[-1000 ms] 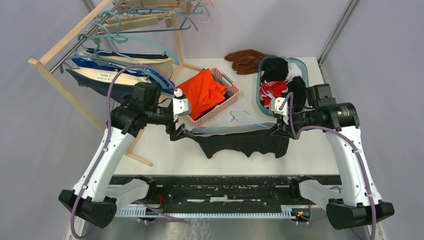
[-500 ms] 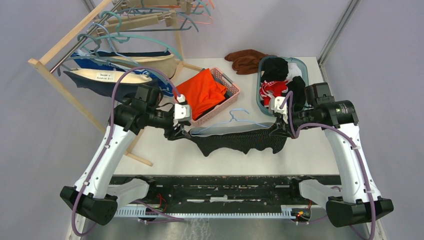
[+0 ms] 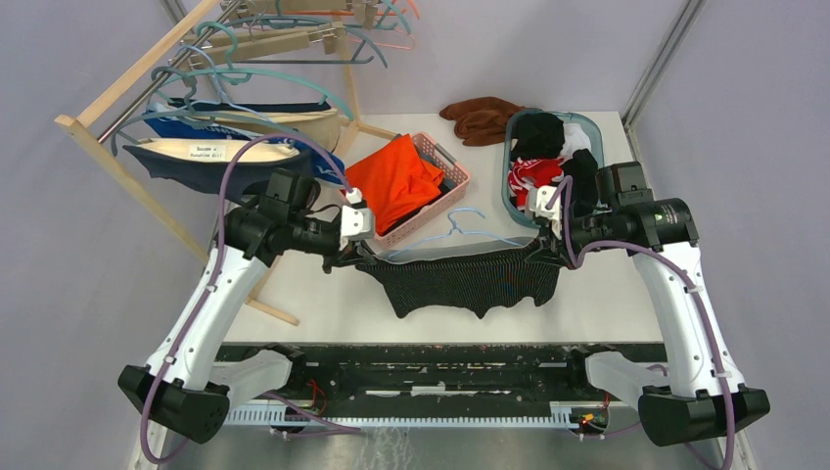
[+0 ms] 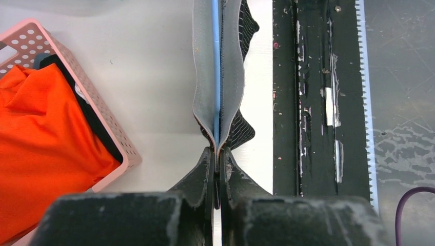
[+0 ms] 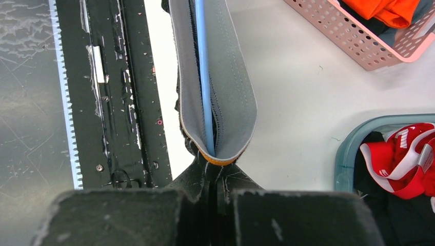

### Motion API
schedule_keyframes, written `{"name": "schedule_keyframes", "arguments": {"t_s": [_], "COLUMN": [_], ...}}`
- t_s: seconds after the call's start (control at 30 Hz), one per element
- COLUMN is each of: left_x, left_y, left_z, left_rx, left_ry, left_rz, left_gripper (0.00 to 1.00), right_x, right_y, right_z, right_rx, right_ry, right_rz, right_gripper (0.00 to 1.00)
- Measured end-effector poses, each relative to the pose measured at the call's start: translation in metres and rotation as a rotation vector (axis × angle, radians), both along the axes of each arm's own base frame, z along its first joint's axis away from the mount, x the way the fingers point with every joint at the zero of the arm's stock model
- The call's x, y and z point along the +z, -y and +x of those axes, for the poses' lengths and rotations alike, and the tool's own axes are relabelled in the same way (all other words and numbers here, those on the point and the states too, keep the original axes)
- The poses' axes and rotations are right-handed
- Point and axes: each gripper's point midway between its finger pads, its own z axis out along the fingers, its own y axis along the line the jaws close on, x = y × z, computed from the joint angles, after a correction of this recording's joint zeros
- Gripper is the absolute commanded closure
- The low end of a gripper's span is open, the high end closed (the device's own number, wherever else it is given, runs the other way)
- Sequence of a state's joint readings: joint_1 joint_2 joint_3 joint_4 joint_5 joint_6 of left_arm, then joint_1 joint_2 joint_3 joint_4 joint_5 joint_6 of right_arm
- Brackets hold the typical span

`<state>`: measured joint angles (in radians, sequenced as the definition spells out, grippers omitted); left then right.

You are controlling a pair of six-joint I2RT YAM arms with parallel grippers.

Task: Remove the underwear clipped to the hanger
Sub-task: Remove the underwear from the hanger.

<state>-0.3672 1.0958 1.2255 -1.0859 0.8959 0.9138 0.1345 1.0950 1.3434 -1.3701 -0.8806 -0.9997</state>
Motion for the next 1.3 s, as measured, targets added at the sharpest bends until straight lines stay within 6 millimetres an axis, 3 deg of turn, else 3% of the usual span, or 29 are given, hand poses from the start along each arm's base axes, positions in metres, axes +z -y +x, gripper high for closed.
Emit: {"name": "schedule_keyframes", "arguments": {"t_s": [0.27,0.77,1.3], "left_x": [0.006,-0.008,0.011], "left_y": [-0.013,-0.045,-0.064], "left_z": [0.003,0.014,0.025], "left_rx": [0.049,0.141,0.187], "left_ry": [0.112,0.192,0.298], "left_rz": [0.05,0.229,0.315], "left_gripper": [0.97,0.97,0.97], "right_x": [0.003,0.018,0.025], "right_y": [-0.003,-0.01,-0.015], "right_z": [0.002,0.0,-0.001], "right_rx": [-0.012,-0.006,0.019], "right_ry": [0.026,0.035,0.008], "right_rz": [0.03,0.127,0.212], "right_gripper": [0.99,0.99,0.99]}}
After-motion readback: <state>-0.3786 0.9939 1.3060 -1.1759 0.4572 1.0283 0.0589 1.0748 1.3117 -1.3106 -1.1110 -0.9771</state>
